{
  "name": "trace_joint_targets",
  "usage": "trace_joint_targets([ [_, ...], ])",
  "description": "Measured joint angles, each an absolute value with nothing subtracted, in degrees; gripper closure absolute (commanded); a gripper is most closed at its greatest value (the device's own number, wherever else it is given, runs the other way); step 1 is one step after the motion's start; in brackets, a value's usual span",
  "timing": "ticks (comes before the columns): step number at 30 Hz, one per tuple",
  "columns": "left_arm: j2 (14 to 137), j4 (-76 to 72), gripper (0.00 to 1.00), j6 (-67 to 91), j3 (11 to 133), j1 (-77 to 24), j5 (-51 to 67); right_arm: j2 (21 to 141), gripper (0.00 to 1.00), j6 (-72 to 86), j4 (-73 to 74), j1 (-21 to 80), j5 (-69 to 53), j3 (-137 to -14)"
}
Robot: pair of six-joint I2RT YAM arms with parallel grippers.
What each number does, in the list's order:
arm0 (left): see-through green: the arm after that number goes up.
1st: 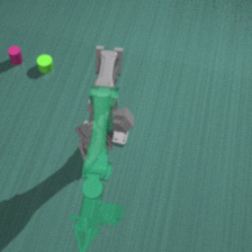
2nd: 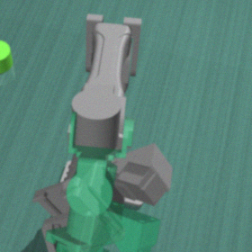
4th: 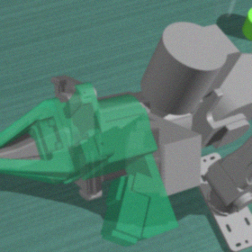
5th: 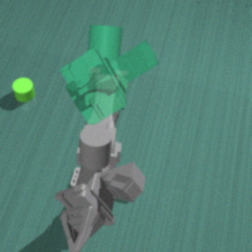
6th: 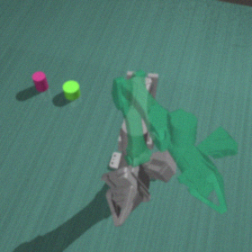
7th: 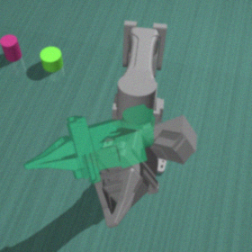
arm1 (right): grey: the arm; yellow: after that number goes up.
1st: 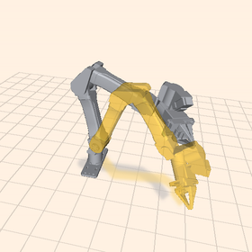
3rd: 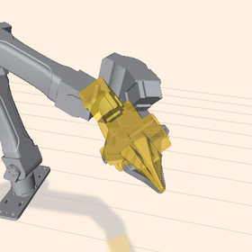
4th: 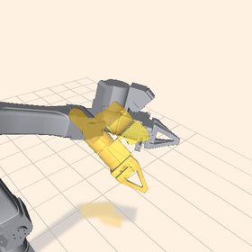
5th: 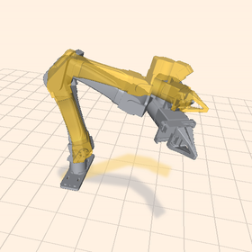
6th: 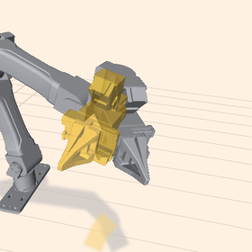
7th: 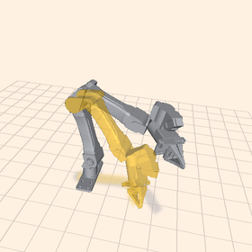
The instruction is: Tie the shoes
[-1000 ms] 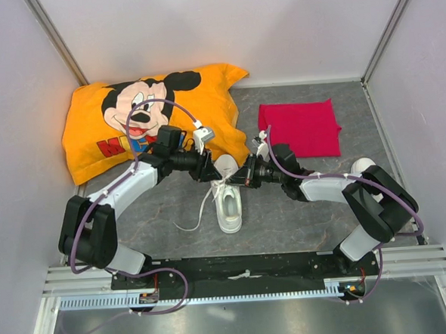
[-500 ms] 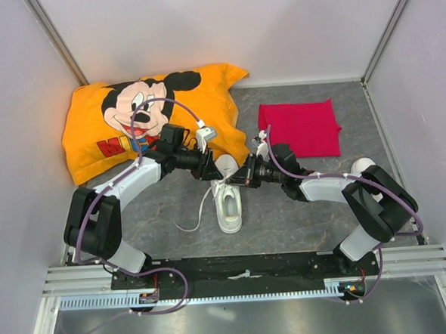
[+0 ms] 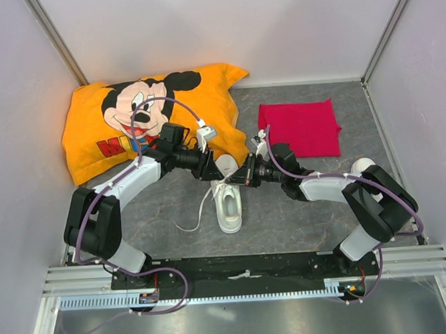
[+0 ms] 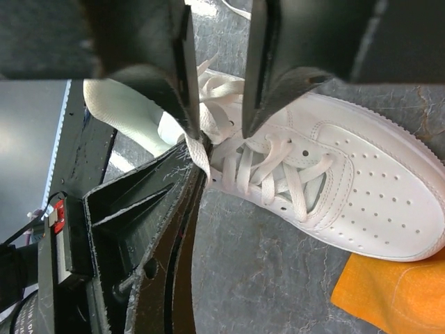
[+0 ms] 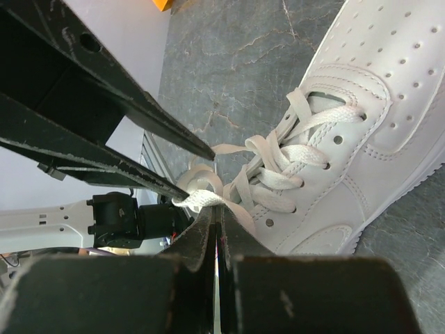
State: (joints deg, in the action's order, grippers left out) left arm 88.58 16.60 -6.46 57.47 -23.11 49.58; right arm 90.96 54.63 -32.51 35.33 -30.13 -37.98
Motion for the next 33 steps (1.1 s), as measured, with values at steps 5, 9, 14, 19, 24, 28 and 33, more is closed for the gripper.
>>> trace_joint_targets([
  [5,89.8,17.5,0.60,-6.5,57.5,-23.1,48.6,91.0,1.00,54.6,-32.6,35.3,-30.1,-38.0],
  [9,90.6,18.2,0.65,-6.5,57.5,-23.1,48.9,91.2,1.00,54.6,-32.7,35.3,-30.1,-38.0],
  [14,90.6,18.4,0.90,-6.7,57.5,-23.1,50.8,91.6,1.00,54.5,-32.8,35.3,-30.2,-38.3],
  [19,90.3,18.3,0.98,-6.8,57.5,-23.1,51.3,91.7,1.00,53.8,-32.8,35.3,-30.2,-38.5],
  [24,87.7,17.0,0.98,-6.5,57.5,-23.1,49.3,91.4,0.98,52.4,-32.3,35.2,-29.9,-39.0],
  [28,85.0,13.6,0.99,-5.4,57.2,-23.1,46.5,90.6,0.82,50.6,-30.3,35.0,-30.0,-39.2],
  [33,82.8,9.8,0.98,-3.6,56.1,-23.1,43.4,88.5,0.56,47.3,-27.4,35.0,-30.5,-39.6],
])
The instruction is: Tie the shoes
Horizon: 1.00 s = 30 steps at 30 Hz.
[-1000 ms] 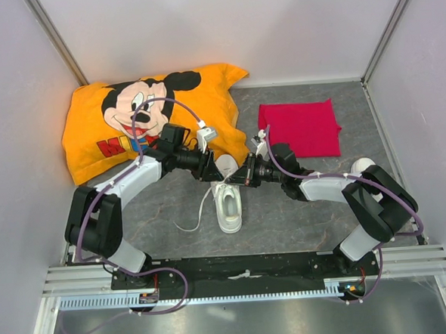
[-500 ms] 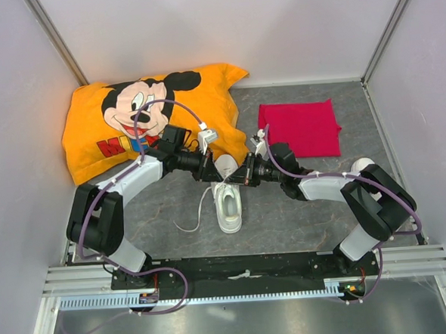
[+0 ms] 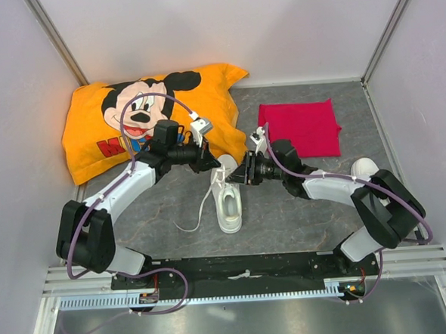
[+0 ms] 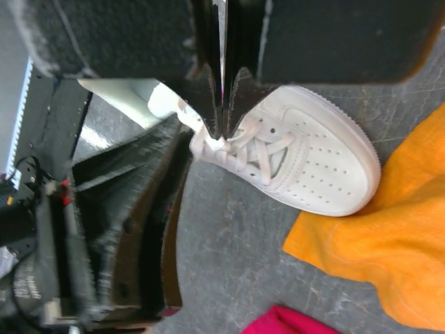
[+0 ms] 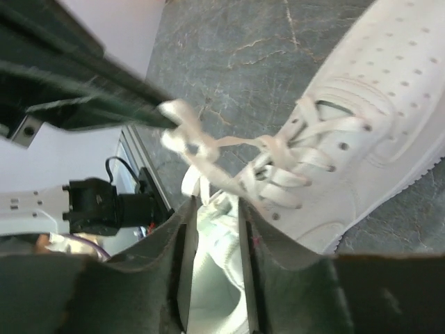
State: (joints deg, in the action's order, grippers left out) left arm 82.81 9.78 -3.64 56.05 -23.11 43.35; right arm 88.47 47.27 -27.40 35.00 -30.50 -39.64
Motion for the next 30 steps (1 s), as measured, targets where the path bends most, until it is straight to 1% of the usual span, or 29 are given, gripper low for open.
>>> trace_joint_targets([
  [1,82.7,9.2,0.99,-3.2,55.9,-23.1,42.7,87.8,0.52,46.2,-26.3,35.0,-31.0,-39.9],
  [2,82.7,8.9,0.98,-3.0,55.9,-23.1,42.1,87.2,0.44,45.3,-25.5,35.0,-31.2,-40.2],
  [4,82.8,8.6,0.99,-1.8,55.8,-23.1,41.0,85.6,0.36,42.2,-22.7,35.0,-32.2,-41.0],
  [8,83.2,7.5,0.98,0.6,55.8,-23.1,39.8,82.5,0.17,33.1,-15.6,35.1,-34.7,-44.5],
  [9,83.5,7.2,0.98,1.1,55.8,-23.1,39.5,82.1,0.15,30.4,-13.5,35.3,-35.0,-45.7],
  [12,84.9,6.8,0.98,3.0,55.8,-23.0,39.3,81.3,0.13,21.9,-7.7,36.3,-35.6,-49.0],
  [15,86.3,6.3,0.98,4.8,55.8,-22.9,39.2,81.2,0.14,14.0,-2.7,38.3,-35.3,-51.2],
  [20,87.9,5.2,0.99,7.5,55.8,-22.3,39.5,82.0,0.14,-0.3,4.4,46.2,-33.1,-54.8],
  [24,89.3,4.6,0.98,9.0,55.8,-21.2,40.9,86.7,0.15,-12.2,8.6,51.8,-33.1,-60.4],
  [30,92.6,4.6,0.99,9.5,57.6,-19.9,43.0,96.3,0.17,-26.5,15.1,55.6,-32.9,-68.8],
])
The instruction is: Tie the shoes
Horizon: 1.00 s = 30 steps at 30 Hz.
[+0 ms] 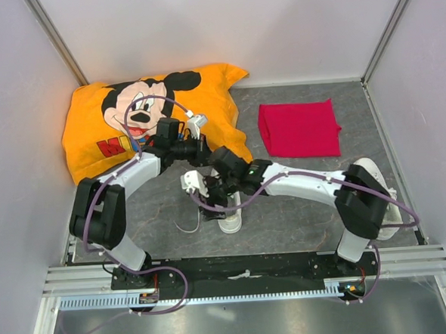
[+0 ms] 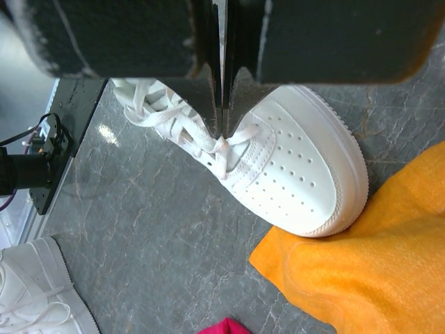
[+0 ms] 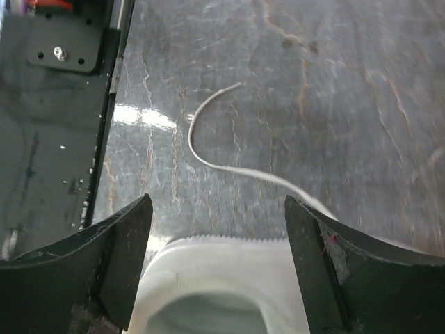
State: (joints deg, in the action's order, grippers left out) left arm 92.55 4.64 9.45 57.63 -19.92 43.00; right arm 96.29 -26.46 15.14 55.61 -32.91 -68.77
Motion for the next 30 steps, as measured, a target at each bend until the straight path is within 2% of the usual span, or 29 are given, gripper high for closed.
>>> trace_joint_targets([
  [11,95.5,5.8,0.98,9.5,59.3,-19.1,44.1,109.8,0.29,-44.5,19.9,65.1,-27.0,-76.9],
  [13,95.8,5.9,0.98,9.5,59.3,-19.1,44.1,111.6,0.34,-46.3,20.3,65.6,-26.1,-77.4],
  [20,96.0,6.0,0.98,9.5,59.3,-19.1,44.1,116.7,0.59,-48.9,20.8,66.3,-23.8,-79.3],
  [21,96.0,6.0,0.99,9.5,59.3,-19.1,44.1,116.9,0.69,-48.9,20.9,66.3,-23.4,-79.6],
  [23,96.0,6.0,0.98,9.5,59.4,-19.1,44.1,117.2,0.83,-49.0,20.9,66.4,-23.5,-79.8],
  [24,96.0,6.1,0.98,9.5,59.5,-19.1,44.1,117.3,1.00,-48.6,21.1,66.5,-23.4,-79.8],
  [30,96.0,7.9,0.98,8.9,61.1,-19.1,44.4,116.9,1.00,-44.2,21.5,66.5,-22.3,-80.2],
])
